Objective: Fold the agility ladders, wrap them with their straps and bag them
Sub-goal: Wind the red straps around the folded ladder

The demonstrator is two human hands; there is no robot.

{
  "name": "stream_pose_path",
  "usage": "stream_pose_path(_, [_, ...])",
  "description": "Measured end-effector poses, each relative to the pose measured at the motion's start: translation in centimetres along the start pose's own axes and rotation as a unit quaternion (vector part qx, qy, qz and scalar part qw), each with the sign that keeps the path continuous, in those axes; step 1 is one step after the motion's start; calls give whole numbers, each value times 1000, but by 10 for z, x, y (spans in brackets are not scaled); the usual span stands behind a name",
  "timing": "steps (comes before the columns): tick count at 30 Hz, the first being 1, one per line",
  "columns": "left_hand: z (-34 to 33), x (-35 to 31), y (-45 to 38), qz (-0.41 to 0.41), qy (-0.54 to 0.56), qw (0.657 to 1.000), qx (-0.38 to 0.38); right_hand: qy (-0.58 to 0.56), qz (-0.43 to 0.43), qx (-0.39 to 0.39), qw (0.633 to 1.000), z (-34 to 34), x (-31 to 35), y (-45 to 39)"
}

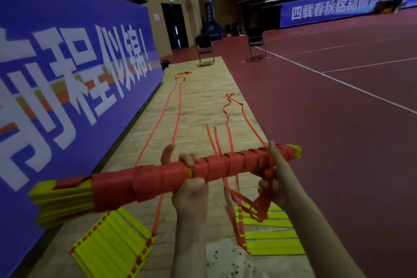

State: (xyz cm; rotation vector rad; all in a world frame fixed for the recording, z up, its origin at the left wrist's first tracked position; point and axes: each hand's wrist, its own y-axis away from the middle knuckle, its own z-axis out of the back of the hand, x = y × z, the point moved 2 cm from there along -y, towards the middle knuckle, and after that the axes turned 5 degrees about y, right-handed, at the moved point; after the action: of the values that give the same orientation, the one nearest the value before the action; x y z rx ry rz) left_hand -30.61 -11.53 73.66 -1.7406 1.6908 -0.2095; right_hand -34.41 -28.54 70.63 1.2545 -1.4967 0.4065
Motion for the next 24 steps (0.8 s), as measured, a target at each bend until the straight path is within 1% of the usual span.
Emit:
stream_pose_path(1, [3, 1, 1, 14, 18, 998, 51, -32, -1, -7, 999, -1, -1, -2])
stream_pose_path(2, [5, 0, 2, 30, 61, 995, 73, -57, 10, -17, 998, -3, 0, -3])
stream_pose_path(3, [8, -1, 3, 48, 123, 989, 69, -77, 32, -26, 996, -5, 1, -3])
stream_pose_path(4, [9, -1, 4, 66, 180, 981, 29, -95, 60, -34, 993, -5, 3, -3])
stream_pose_path(5, [8, -1, 3, 73, 200, 976, -47, -107, 91, -37, 989, -6, 5, -3])
stream_pose_path(7, [5, -4, 6, 67, 124, 962, -233, -108, 155, -38, 981, -5, 8, -2])
stream_pose_path(8, [0, -7, 5, 72, 87, 944, -309, -100, 191, -29, 976, -5, 10, 0])
stream_pose_path(10, [0, -8, 3, 103, 19, 912, -397, -49, 261, 6, 964, -3, 10, 2])
stream_pose_path(11, [5, -8, 2, 112, -8, 895, -431, -12, 280, 24, 960, -2, 9, 3])
stream_pose_path(12, [7, -8, 2, 120, -34, 884, -450, 24, 284, 36, 958, -2, 9, 4])
stream_pose_path(13, [10, -7, 3, 123, -31, 884, -450, 53, 276, 41, 959, -1, 10, 5])
stream_pose_path(15, [15, -6, 1, 111, -1, 886, -450, 80, 242, 24, 967, 1, 13, 6])
stream_pose_path(17, [16, -8, 0, 67, 10, 890, -452, 132, 181, 18, 974, 2, 12, 11])
stream_pose_path(19, [16, -8, -3, 27, 17, 902, -430, 203, 110, 38, 972, -1, 8, 15])
stream_pose_path(20, [14, -8, -3, 15, 24, 910, -414, 198, 81, 63, 975, -4, 5, 16])
stream_pose_path(22, [16, -6, -4, -3, 46, 918, -395, 109, 19, 117, 987, -8, 3, 19])
stream_pose_path(24, [23, -5, -4, -8, 53, 924, -378, 42, -13, 145, 989, -12, 8, 19])
